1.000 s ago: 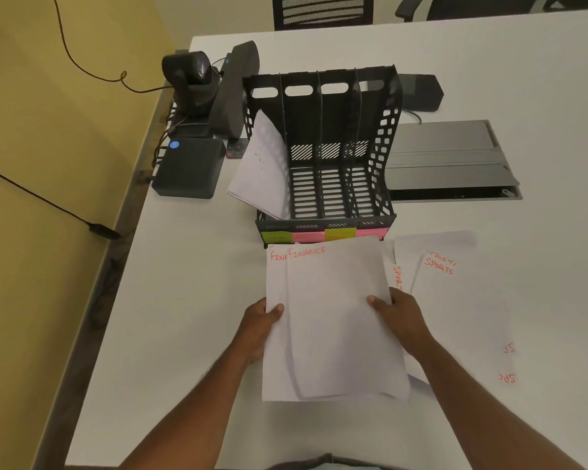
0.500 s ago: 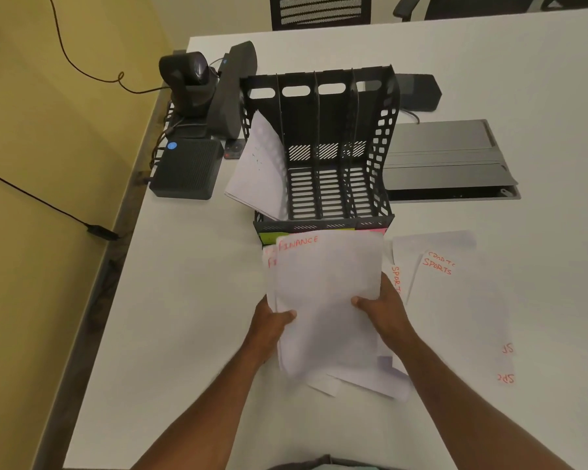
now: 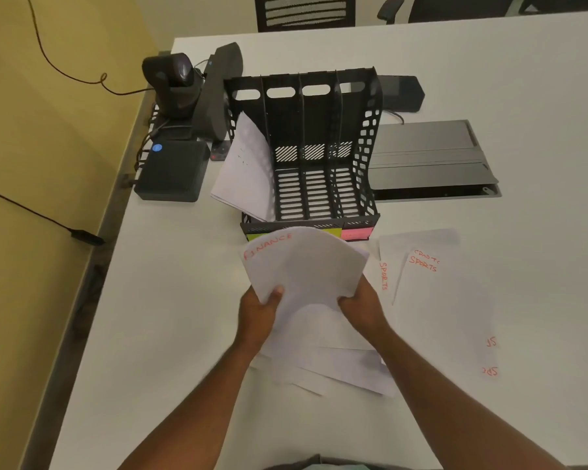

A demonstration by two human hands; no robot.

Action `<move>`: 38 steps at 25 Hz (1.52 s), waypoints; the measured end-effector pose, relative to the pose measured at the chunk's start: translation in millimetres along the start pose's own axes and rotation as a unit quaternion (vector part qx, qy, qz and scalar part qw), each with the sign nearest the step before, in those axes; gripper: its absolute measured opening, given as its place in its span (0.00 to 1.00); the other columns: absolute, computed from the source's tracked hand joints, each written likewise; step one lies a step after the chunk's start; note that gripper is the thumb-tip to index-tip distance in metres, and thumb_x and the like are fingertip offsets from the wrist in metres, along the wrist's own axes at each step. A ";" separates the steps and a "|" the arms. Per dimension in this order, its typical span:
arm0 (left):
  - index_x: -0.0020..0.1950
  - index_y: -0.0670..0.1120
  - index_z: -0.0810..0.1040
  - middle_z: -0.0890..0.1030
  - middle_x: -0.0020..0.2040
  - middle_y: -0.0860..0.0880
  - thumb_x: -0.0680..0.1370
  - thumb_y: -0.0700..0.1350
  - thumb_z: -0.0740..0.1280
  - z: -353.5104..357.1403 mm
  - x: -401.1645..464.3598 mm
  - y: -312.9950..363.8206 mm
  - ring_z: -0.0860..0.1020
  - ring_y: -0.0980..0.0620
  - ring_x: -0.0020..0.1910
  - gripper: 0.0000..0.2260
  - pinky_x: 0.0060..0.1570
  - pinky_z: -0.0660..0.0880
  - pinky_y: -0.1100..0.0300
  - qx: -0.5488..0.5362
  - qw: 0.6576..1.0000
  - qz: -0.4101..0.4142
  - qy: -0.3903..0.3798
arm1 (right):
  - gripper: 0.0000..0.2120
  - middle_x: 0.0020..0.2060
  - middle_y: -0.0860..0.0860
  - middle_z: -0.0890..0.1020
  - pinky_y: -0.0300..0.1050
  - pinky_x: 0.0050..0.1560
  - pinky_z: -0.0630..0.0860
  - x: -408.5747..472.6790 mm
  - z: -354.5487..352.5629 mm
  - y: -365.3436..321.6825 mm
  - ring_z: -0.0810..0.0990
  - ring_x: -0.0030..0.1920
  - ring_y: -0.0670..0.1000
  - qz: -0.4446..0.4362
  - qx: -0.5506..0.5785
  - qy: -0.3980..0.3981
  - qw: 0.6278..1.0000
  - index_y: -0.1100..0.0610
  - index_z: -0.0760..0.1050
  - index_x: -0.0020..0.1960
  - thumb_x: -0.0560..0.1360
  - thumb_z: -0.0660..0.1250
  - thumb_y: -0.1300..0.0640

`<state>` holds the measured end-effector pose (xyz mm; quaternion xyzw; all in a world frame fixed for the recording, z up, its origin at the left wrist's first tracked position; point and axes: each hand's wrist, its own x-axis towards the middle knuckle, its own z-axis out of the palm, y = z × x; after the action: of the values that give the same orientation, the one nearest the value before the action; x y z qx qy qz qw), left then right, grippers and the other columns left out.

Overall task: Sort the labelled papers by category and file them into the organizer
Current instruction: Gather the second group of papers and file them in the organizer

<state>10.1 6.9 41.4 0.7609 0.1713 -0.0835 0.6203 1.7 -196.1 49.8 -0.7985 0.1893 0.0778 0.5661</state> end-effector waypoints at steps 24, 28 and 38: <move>0.54 0.40 0.79 0.86 0.41 0.47 0.77 0.29 0.61 -77.0 9.4 -45.5 0.84 0.47 0.40 0.11 0.41 0.83 0.57 -0.203 0.956 -0.209 -0.007 | 0.31 0.73 0.57 0.65 0.56 0.71 0.66 -11.9 -20.0 110.4 0.65 0.73 0.59 0.139 -0.220 0.100 0.960 0.56 0.62 0.74 0.72 0.64 0.58; 0.55 0.40 0.81 0.85 0.47 0.43 0.74 0.30 0.68 -64.2 9.1 -36.6 0.82 0.42 0.46 0.11 0.48 0.81 0.51 -0.133 0.973 -0.188 -0.004 | 0.16 0.61 0.52 0.79 0.47 0.61 0.73 -17.9 -7.3 82.7 0.77 0.63 0.54 0.017 -0.098 0.091 0.991 0.56 0.77 0.63 0.77 0.69 0.53; 0.52 0.49 0.83 0.87 0.51 0.50 0.77 0.47 0.71 -33.5 5.3 -23.8 0.85 0.49 0.50 0.06 0.55 0.81 0.49 -0.036 0.991 -0.126 -0.040 | 0.17 0.55 0.55 0.83 0.47 0.52 0.76 -2.8 6.4 48.1 0.82 0.54 0.57 0.109 0.022 0.016 0.994 0.60 0.78 0.62 0.77 0.68 0.52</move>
<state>3.5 44.4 25.1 0.7066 0.2435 -0.1848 0.6382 -19.1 -203.4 6.4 -0.7618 0.2858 0.1217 0.5686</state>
